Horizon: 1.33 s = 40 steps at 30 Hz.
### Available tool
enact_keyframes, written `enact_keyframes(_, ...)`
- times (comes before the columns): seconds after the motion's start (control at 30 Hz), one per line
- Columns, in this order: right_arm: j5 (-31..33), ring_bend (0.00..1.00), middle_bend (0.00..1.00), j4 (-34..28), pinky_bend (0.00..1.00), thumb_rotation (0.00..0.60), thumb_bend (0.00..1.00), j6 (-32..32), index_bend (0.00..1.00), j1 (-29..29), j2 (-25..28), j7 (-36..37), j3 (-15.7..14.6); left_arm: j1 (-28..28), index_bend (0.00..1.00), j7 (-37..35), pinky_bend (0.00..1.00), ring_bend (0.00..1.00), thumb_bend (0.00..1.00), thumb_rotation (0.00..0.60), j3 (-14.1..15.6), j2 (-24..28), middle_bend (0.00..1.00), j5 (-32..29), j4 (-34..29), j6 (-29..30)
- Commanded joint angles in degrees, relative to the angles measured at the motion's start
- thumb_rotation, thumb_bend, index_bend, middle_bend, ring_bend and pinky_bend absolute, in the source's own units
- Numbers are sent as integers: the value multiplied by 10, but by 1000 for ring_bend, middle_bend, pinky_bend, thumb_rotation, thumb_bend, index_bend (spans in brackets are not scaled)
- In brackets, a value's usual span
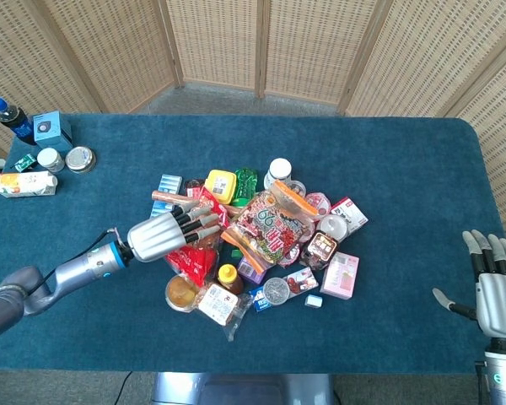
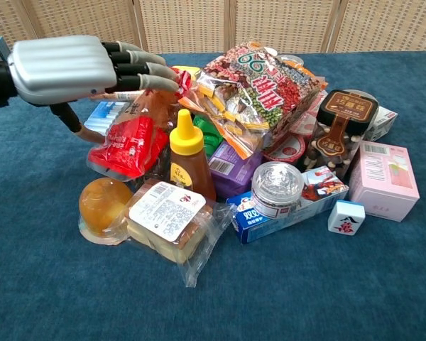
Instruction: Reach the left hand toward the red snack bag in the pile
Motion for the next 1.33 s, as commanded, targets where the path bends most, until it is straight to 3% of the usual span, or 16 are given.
enact_keyframes(0.03,-1,0,0,-1,0,507,0,2,0,-1,1,2,1,-9,0,1,227,0,0,600,5,-14,0,4,11,2)
enact_keyframes(0.1,-1,0,0,-1,0,507,0,4,0,-1,2,4,2,-15,20,10,366,51,0,600,10,-20,1,5,17,-3)
enact_keyframes(0.13,-1,0,0,0,0,508,0,5,0,-1,2,4,3,-16,110,13,504,197,1,600,12,-21,90,6,15,-1)
enact_keyframes(0.23,-2,0,0,0,0,512,0,7,0,-1,3,4,3,-17,510,24,825,685,15,600,17,-26,548,8,15,9)
enact_keyframes(0.3,-3,0,0,0,0,508,0,7,0,-1,3,4,3,-17,718,29,918,882,49,600,19,-29,757,10,16,22)
enact_keyframes(0.37,-4,0,0,-1,0,506,0,8,0,-2,3,4,3,-15,821,30,968,971,75,600,20,-31,859,11,20,38)
enact_keyframes(0.7,-6,0,0,-1,0,507,0,7,0,-1,1,0,1,-6,860,44,1000,1000,92,600,7,4,910,-6,-3,101)
enact_keyframes(1.0,-8,0,0,-2,0,510,0,6,0,0,-1,-5,-1,-10,860,75,1000,1000,92,600,-29,95,911,-25,-93,141)
enact_keyframes(1.33,-10,0,0,-5,0,505,0,7,0,-1,-2,-9,-2,-15,860,111,1000,1000,93,600,-58,174,909,-39,-183,135)
